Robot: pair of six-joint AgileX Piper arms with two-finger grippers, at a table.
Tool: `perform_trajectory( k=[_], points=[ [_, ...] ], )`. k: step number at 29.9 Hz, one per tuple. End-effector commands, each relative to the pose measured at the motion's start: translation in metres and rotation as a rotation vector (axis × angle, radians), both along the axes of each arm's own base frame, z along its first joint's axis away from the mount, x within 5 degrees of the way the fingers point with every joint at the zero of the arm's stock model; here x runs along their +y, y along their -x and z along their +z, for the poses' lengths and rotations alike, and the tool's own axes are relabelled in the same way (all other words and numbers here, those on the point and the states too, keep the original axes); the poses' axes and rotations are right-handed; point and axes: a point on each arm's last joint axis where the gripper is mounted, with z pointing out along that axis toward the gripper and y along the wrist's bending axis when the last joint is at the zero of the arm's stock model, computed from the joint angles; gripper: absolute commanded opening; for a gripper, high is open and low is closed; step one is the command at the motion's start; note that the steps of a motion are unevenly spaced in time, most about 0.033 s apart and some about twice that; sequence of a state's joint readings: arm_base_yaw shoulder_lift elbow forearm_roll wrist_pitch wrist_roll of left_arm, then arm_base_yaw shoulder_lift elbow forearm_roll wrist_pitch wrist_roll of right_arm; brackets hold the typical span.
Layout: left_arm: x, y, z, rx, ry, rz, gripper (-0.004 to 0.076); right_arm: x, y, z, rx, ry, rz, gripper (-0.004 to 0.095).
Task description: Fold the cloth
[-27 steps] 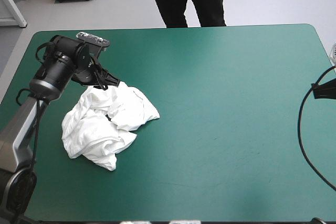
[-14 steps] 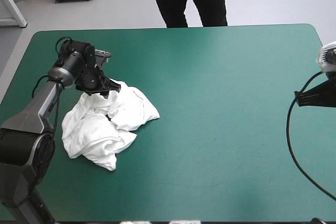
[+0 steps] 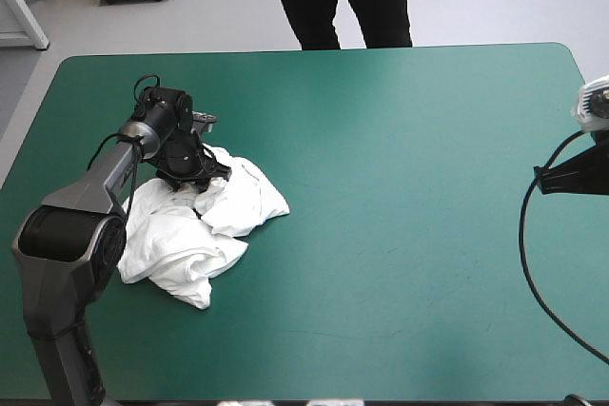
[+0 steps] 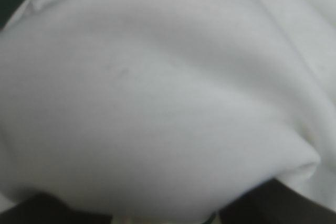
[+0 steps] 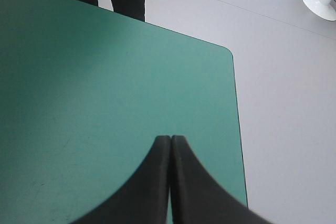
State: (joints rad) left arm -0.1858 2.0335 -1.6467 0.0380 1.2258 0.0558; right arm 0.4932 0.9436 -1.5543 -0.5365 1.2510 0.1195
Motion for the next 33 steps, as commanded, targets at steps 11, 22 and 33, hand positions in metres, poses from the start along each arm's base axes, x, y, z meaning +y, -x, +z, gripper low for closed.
perform_trajectory(
  k=[11,22,33],
  points=[
    [-0.085,0.013,0.015,-0.035,0.193,-0.194,-0.0009,-0.006,0.005,0.008,-0.043,-0.009,-0.036,-0.0017],
    [-0.212,0.049,0.049,-0.169,0.269,-0.498,-0.0009,-0.006,0.005,0.008,-0.042,-0.010,-0.035,-0.0017],
    [-0.272,0.065,0.069,-0.229,0.435,-0.619,-0.0007,-0.006,0.005,0.008,-0.042,-0.010,-0.035,-0.0017]
  ],
)
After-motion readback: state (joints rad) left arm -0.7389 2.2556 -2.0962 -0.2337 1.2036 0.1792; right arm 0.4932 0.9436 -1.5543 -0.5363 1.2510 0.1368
